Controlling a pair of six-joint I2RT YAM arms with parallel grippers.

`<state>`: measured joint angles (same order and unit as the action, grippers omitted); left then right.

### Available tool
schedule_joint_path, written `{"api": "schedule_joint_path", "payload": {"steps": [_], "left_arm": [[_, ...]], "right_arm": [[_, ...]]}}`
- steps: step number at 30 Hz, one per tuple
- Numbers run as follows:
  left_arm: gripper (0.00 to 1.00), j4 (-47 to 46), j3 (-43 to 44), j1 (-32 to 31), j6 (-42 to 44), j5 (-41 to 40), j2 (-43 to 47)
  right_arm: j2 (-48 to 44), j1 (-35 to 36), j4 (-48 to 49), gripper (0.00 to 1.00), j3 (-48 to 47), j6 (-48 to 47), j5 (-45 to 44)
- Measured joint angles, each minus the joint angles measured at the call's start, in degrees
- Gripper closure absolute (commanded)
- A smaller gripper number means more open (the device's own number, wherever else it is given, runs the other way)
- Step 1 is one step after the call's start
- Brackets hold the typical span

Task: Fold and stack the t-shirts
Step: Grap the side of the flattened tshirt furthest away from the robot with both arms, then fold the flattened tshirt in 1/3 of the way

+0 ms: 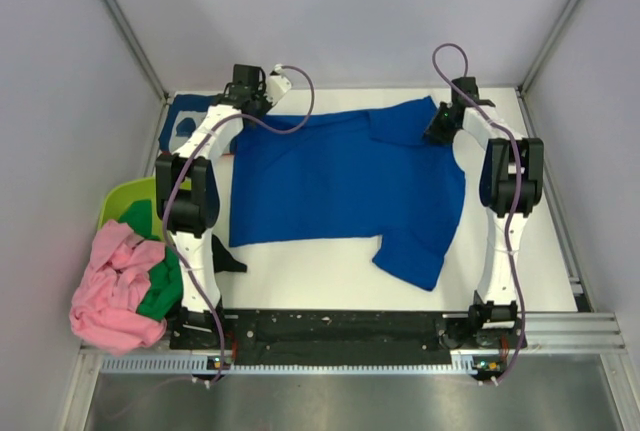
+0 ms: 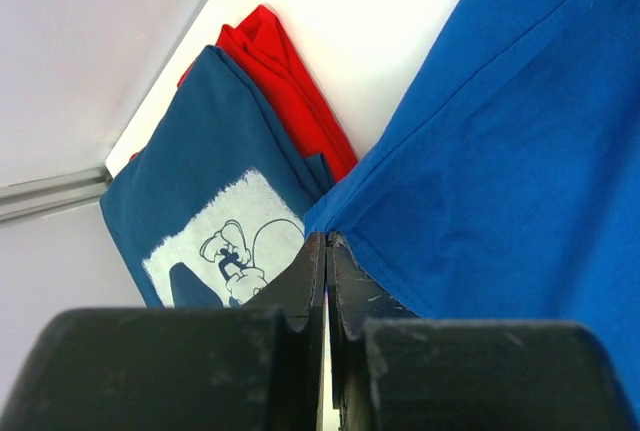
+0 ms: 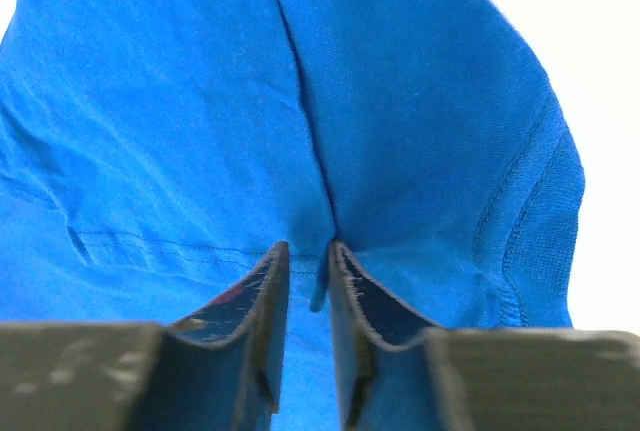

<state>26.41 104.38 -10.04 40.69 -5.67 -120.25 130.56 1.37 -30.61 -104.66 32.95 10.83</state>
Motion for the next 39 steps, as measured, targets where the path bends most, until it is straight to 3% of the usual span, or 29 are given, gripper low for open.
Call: {"api": "schedule_joint_path", "payload": {"steps": [3, 4, 15, 28, 39], "left_arm": [[1.0, 0.0, -0.02, 0.0, 0.02, 0.0, 0.0], [1.0, 0.0, -0.02, 0.0, 0.02, 0.0, 0.0], [1.0, -0.52, -0.02, 0.0, 1.44, -0.85, 0.0], [1.0, -1.92, -6.95, 0.02, 4.92, -1.84, 4.04], [1.0, -2.97, -9.94, 0.98, 6.51, -3.04, 6.75]], "right_arm": [[0.0, 0.02, -0.07, 0.99, 0.0, 0.52, -0.13], [0.0, 0.02, -0.07, 1.0, 0.0, 0.68, -0.2], [-3.56, 0.02, -0.33, 1.0, 3.26, -0.98, -0.35], [-33.09, -2.05, 0.7, 1.0, 22.71, -4.7, 2.21], [-40.85, -4.87, -0.22, 1.0, 30.29, -5.99, 2.8]]}}
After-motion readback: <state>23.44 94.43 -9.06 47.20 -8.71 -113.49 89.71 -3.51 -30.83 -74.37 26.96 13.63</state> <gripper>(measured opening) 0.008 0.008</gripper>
